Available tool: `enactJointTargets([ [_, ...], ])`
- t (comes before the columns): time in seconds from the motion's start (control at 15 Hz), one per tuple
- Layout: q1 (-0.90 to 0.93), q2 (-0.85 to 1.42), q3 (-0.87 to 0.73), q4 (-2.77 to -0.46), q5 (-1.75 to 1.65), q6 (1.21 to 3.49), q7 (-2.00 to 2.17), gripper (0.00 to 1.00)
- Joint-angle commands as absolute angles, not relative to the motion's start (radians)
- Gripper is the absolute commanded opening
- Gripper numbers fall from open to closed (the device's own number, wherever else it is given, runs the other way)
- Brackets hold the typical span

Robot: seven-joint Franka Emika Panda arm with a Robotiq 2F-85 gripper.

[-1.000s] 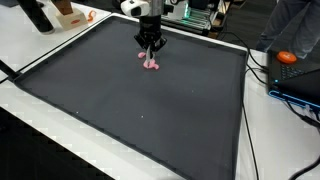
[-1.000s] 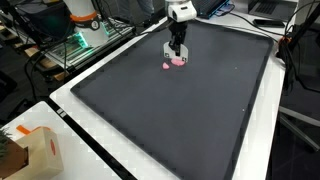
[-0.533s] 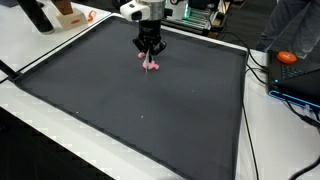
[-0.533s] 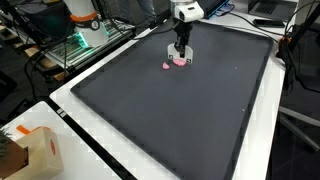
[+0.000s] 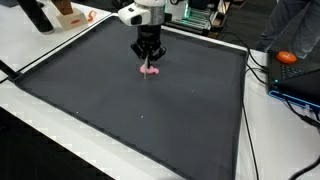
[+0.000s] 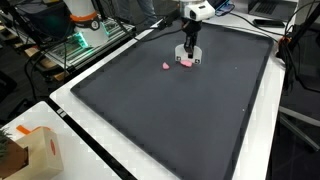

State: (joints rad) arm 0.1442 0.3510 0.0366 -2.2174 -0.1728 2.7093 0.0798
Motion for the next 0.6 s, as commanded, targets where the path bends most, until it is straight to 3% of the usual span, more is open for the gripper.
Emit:
enactJointTargets([
  [0.0,0.141,0.397,0.03,-2.193,-0.167,2.678,0.072,0.01],
  [0.53,0.068,0.337,0.094,-2.346,-0.067,2.691,-0.089,0.01],
])
